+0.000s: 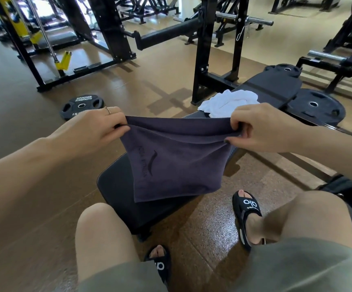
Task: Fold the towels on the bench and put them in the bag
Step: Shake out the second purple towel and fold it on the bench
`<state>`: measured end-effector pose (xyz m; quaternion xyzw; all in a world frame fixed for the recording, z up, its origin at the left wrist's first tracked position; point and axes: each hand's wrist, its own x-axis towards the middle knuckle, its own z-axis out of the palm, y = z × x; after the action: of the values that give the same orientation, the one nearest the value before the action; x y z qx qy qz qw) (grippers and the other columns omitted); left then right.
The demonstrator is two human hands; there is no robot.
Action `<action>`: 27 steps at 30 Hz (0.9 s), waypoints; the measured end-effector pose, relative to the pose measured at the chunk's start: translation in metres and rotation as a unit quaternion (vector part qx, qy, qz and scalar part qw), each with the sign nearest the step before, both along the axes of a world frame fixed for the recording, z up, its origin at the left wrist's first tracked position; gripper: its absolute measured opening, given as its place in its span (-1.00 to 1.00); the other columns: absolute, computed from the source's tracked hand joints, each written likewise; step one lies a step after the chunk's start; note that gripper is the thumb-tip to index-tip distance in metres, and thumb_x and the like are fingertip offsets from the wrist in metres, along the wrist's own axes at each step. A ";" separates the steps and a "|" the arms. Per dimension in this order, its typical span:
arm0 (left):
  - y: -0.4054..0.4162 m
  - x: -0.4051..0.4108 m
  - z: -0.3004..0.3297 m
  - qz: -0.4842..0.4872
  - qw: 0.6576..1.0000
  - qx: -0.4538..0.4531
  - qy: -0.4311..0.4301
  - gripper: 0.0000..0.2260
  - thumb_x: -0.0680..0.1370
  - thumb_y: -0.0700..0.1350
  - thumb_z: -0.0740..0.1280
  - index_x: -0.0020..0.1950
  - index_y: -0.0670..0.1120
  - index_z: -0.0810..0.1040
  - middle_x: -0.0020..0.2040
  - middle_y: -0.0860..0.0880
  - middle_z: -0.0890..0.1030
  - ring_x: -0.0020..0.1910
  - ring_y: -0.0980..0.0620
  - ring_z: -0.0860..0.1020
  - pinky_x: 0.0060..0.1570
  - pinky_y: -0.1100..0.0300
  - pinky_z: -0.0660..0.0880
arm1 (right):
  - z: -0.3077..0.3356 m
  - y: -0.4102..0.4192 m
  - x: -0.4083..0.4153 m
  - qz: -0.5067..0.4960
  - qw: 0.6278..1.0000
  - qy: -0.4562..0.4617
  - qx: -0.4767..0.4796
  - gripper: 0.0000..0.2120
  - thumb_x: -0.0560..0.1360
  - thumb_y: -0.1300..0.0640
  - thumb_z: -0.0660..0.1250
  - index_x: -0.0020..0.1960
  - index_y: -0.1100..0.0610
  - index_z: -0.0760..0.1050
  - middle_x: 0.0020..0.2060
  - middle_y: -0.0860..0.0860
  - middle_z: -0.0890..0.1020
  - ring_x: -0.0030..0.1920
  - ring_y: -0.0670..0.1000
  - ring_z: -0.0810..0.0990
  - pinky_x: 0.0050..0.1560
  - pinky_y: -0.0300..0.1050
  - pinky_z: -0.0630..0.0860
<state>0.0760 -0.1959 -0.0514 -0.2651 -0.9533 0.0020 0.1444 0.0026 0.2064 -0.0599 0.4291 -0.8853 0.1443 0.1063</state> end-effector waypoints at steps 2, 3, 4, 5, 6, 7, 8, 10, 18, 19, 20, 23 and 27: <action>0.003 0.000 0.001 0.007 0.998 0.059 -0.007 -0.73 0.66 0.08 0.16 -0.03 -0.07 0.52 -0.13 0.11 0.49 -0.20 0.01 0.53 -0.17 0.03 0.51 | -0.002 0.005 -0.006 -0.015 1.000 0.011 0.000 -0.75 0.47 0.02 0.43 -0.26 0.15 0.48 -0.34 -0.06 0.50 -0.30 -0.02 0.37 -0.20 -0.17 0.25; 0.003 -0.001 0.002 0.011 0.997 0.079 -0.005 -0.74 0.66 0.08 0.18 -0.03 -0.07 0.52 -0.15 0.11 0.48 -0.20 0.01 0.52 -0.16 0.03 0.50 | -0.002 0.008 -0.009 -0.031 0.999 0.010 -0.006 -0.76 0.50 0.10 0.45 -0.27 0.16 0.48 -0.35 -0.06 0.49 -0.31 0.00 0.38 -0.21 -0.14 0.27; 0.003 -0.001 0.002 0.017 0.996 0.091 -0.003 -0.75 0.67 0.07 0.21 -0.03 -0.08 0.52 -0.16 0.10 0.49 -0.20 0.02 0.51 -0.15 0.04 0.49 | -0.001 0.009 -0.010 -0.050 0.999 0.004 -0.019 -0.76 0.52 0.16 0.44 -0.28 0.17 0.49 -0.37 -0.06 0.50 -0.33 0.02 0.40 -0.24 -0.11 0.31; 0.003 -0.001 0.001 0.022 0.995 0.101 -0.002 -0.76 0.68 0.05 0.24 -0.04 -0.09 0.53 -0.17 0.09 0.50 -0.20 0.04 0.51 -0.15 0.06 0.49 | 0.000 0.010 -0.011 -0.067 0.997 -0.006 -0.041 -0.76 0.54 0.18 0.42 -0.28 0.17 0.49 -0.39 -0.05 0.52 -0.35 0.01 0.45 -0.27 -0.08 0.36; 0.005 -0.001 0.000 0.027 0.994 0.110 0.001 -0.78 0.68 0.01 0.27 -0.04 -0.10 0.53 -0.18 0.07 0.51 -0.20 0.08 0.50 -0.14 0.12 0.48 | 0.002 0.010 -0.011 -0.082 0.994 -0.022 -0.069 -0.75 0.57 0.18 0.38 -0.28 0.17 0.51 -0.39 -0.03 0.55 -0.37 -0.03 0.51 -0.28 -0.06 0.44; 0.007 0.000 -0.001 0.035 0.992 0.123 0.007 -0.81 0.67 -0.03 0.28 -0.06 -0.12 0.53 -0.21 0.06 0.52 -0.21 0.12 0.48 -0.14 0.22 0.44 | 0.004 0.010 -0.009 -0.096 0.990 -0.047 -0.098 -0.74 0.59 0.16 0.34 -0.26 0.18 0.53 -0.39 -0.02 0.58 -0.40 -0.08 0.56 -0.28 -0.06 0.51; 0.009 0.000 -0.002 0.050 0.989 0.140 0.014 -0.83 0.65 -0.06 0.30 -0.07 -0.13 0.53 -0.25 0.05 0.51 -0.21 0.15 0.48 -0.15 0.32 0.40 | 0.005 0.009 -0.009 -0.108 0.984 -0.075 -0.121 -0.74 0.61 0.13 0.32 -0.24 0.18 0.54 -0.39 -0.02 0.61 -0.42 -0.10 0.60 -0.28 -0.10 0.54; 0.013 0.002 -0.003 0.090 0.978 0.185 0.023 -0.85 0.64 -0.11 0.34 -0.10 -0.14 0.52 -0.28 0.04 0.51 -0.21 0.17 0.47 -0.19 0.40 0.34 | 0.007 0.008 -0.007 -0.122 0.974 -0.120 -0.148 -0.74 0.61 0.07 0.34 -0.20 0.18 0.54 -0.43 -0.07 0.62 -0.44 -0.16 0.63 -0.31 -0.25 0.53; 0.026 0.005 -0.002 0.148 0.913 0.381 0.018 -0.87 0.62 -0.12 0.39 -0.11 0.03 0.55 -0.22 0.24 0.60 -0.28 0.32 0.51 -0.19 0.48 0.37 | 0.013 0.006 -0.008 -0.152 0.946 -0.206 -0.197 -0.80 0.57 0.15 0.40 -0.20 0.21 0.53 -0.48 -0.03 0.56 -0.49 -0.13 0.51 -0.29 -0.22 0.45; 0.027 0.005 -0.001 0.145 0.910 0.389 0.018 -0.88 0.62 -0.12 0.38 -0.10 0.04 0.56 -0.22 0.26 0.60 -0.26 0.33 0.52 -0.17 0.47 0.38 | 0.014 0.004 -0.008 -0.162 0.936 -0.223 -0.219 -0.80 0.58 0.17 0.38 -0.18 0.24 0.52 -0.50 0.01 0.54 -0.51 -0.11 0.49 -0.32 -0.23 0.44; 0.028 0.005 -0.001 0.143 0.909 0.391 0.018 -0.91 0.63 -0.12 0.38 -0.07 0.03 0.57 -0.21 0.26 0.60 -0.24 0.32 0.53 -0.15 0.46 0.39 | 0.015 0.003 -0.008 -0.173 0.927 -0.234 -0.239 -0.81 0.58 0.19 0.37 -0.17 0.27 0.51 -0.51 0.07 0.53 -0.52 -0.09 0.47 -0.36 -0.24 0.43; 0.028 0.006 -0.002 0.125 0.920 0.371 0.030 -0.93 0.63 -0.17 0.37 -0.03 -0.02 0.58 -0.15 0.15 0.59 -0.19 0.27 0.53 -0.10 0.39 0.43 | 0.018 0.002 -0.012 -0.192 0.915 -0.237 -0.264 -0.83 0.55 0.23 0.36 -0.17 0.30 0.49 -0.52 0.10 0.50 -0.56 -0.07 0.44 -0.45 -0.28 0.39; 0.035 0.007 -0.004 0.140 0.910 0.388 0.030 -0.95 0.63 -0.16 0.36 -0.02 -0.10 0.58 -0.14 0.03 0.61 -0.18 0.12 0.54 -0.08 0.18 0.48 | 0.016 0.004 -0.015 -0.212 0.915 -0.222 -0.263 -0.85 0.52 0.26 0.38 -0.16 0.31 0.49 -0.58 -0.08 0.48 -0.59 -0.13 0.42 -0.52 -0.37 0.35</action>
<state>0.0833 -0.1612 -0.0554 -0.0522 -0.9015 -0.3403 0.2623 -0.0122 0.2105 -0.0441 0.1451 -0.8865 0.4372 0.0440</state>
